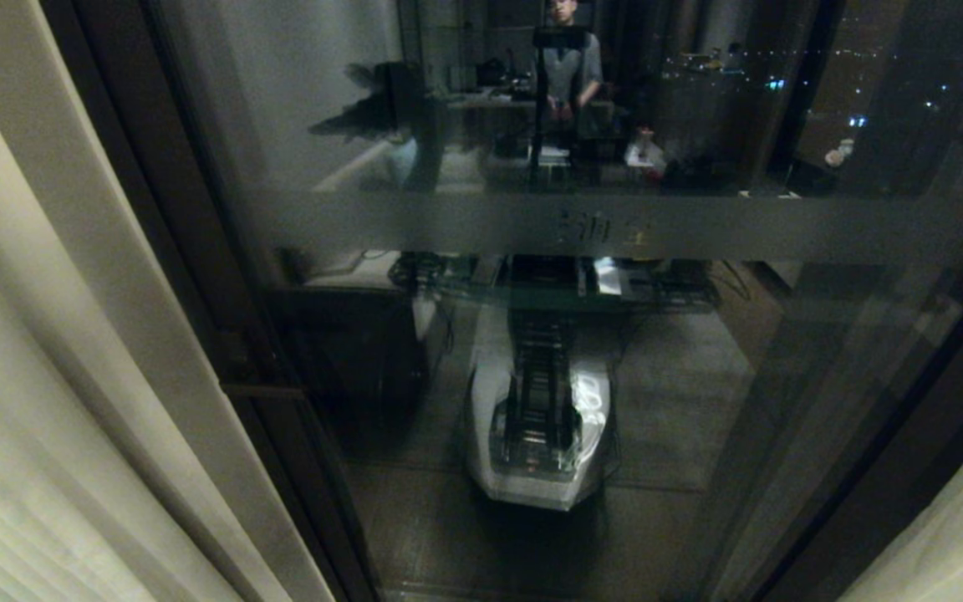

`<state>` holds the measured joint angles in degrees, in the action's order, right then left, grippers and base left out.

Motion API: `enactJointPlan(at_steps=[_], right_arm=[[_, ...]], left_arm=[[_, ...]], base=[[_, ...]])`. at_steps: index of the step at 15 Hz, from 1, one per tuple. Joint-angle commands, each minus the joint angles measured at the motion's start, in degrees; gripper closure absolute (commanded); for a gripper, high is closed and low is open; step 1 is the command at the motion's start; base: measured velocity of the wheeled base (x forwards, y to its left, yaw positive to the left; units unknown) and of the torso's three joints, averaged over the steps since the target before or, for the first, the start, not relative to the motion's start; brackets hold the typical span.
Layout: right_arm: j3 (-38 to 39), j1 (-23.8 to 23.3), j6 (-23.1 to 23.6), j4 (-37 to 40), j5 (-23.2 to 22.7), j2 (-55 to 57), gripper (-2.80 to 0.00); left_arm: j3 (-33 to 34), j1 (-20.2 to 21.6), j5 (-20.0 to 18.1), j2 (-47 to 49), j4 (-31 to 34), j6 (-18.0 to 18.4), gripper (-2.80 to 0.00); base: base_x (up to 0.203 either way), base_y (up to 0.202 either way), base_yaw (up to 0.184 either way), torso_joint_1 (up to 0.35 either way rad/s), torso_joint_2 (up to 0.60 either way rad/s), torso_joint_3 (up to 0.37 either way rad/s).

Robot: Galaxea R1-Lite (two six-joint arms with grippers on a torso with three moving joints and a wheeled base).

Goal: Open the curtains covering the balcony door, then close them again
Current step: Close the inner curtains on both sides

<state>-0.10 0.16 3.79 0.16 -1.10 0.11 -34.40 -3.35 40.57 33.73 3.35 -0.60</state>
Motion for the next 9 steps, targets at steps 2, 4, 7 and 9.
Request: enactJointPlan(at_steps=[2,4,7,9], right_arm=[[0.0,0.0,0.1,0.0,0.0,0.0,0.00],[0.0,0.0,0.1,0.0,0.0,0.0,0.00],[0.0,0.0,0.1,0.0,0.0,0.0,0.00],[0.0,0.0,0.1,0.0,0.0,0.0,0.00]], left_arm=[[-3.8,1.2,7.6,10.3,-0.1,-0.6,-2.80],[-7.5,6.8,8.6,15.1,-0.1,-0.9,-2.80],[-14.3,16.3,7.3,21.5,0.1,-0.4,-2.80],[-17.5,21.9,2.4,24.3,0.0,-0.3,-2.80]], base=[[0.000,0.000,0.000,0.000,0.00,0.000],[0.000,0.000,0.000,0.000,0.00,0.000],[0.000,0.000,0.000,0.000,0.00,0.000],[0.000,0.000,0.000,0.000,0.00,0.000]])
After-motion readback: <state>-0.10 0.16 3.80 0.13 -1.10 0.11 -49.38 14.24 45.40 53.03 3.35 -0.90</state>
